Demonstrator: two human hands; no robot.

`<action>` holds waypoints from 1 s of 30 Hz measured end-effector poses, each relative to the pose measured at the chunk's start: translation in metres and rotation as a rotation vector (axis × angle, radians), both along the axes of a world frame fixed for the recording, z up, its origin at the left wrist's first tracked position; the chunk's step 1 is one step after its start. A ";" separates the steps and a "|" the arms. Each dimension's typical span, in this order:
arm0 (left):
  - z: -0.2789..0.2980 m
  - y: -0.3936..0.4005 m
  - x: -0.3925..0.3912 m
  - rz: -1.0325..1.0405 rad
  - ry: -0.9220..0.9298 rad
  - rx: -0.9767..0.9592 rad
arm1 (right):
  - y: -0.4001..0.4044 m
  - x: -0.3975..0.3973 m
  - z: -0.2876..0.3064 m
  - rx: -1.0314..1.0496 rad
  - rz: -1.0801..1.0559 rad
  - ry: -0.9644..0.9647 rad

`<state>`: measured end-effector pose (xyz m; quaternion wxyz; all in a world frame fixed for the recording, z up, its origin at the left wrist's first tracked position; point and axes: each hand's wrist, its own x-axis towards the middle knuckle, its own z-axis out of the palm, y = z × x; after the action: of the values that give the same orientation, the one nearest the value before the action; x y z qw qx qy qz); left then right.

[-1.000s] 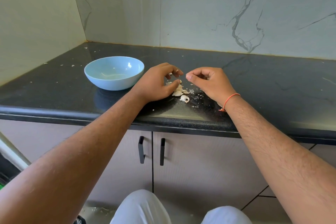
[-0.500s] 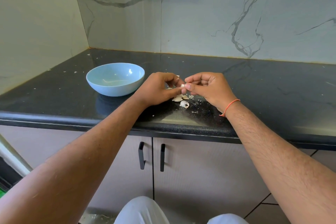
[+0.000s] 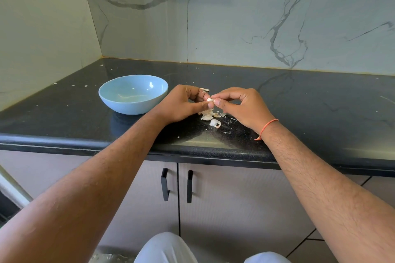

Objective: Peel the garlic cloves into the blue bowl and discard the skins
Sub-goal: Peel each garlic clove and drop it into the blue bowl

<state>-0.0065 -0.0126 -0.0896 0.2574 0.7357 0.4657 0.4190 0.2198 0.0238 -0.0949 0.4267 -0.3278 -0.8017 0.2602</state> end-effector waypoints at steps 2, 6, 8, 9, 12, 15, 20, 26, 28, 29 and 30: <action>0.000 0.000 0.000 0.008 -0.002 0.010 | 0.000 -0.001 0.001 0.020 -0.020 -0.024; 0.001 -0.001 0.001 0.002 0.013 0.013 | -0.001 -0.002 0.001 0.059 -0.057 -0.098; 0.001 0.000 0.000 -0.007 0.016 0.013 | -0.002 -0.004 0.000 0.103 -0.057 -0.118; 0.001 0.000 -0.001 -0.013 0.024 0.014 | -0.003 -0.005 0.000 0.128 -0.054 -0.129; 0.000 0.002 -0.003 -0.049 0.068 0.016 | -0.003 -0.007 0.001 0.167 -0.057 -0.170; -0.001 0.002 -0.002 -0.041 0.059 0.021 | -0.004 -0.007 0.001 0.145 -0.057 -0.177; -0.003 0.003 -0.001 0.022 0.045 0.066 | -0.005 -0.007 0.002 0.140 -0.063 -0.182; -0.003 0.001 0.000 0.055 0.047 0.145 | -0.005 -0.007 0.003 0.102 -0.067 -0.245; -0.004 0.002 0.000 0.070 0.057 0.147 | -0.005 -0.007 0.003 0.091 -0.078 -0.244; -0.004 0.003 -0.001 0.084 0.057 0.142 | -0.006 -0.007 0.003 0.086 -0.089 -0.231; -0.004 0.003 -0.001 0.098 0.056 0.136 | -0.007 -0.008 0.002 0.081 -0.103 -0.208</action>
<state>-0.0071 -0.0098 -0.0933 0.1728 0.7392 0.4788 0.4410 0.2123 0.0171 -0.0929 0.3668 -0.3763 -0.8336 0.1701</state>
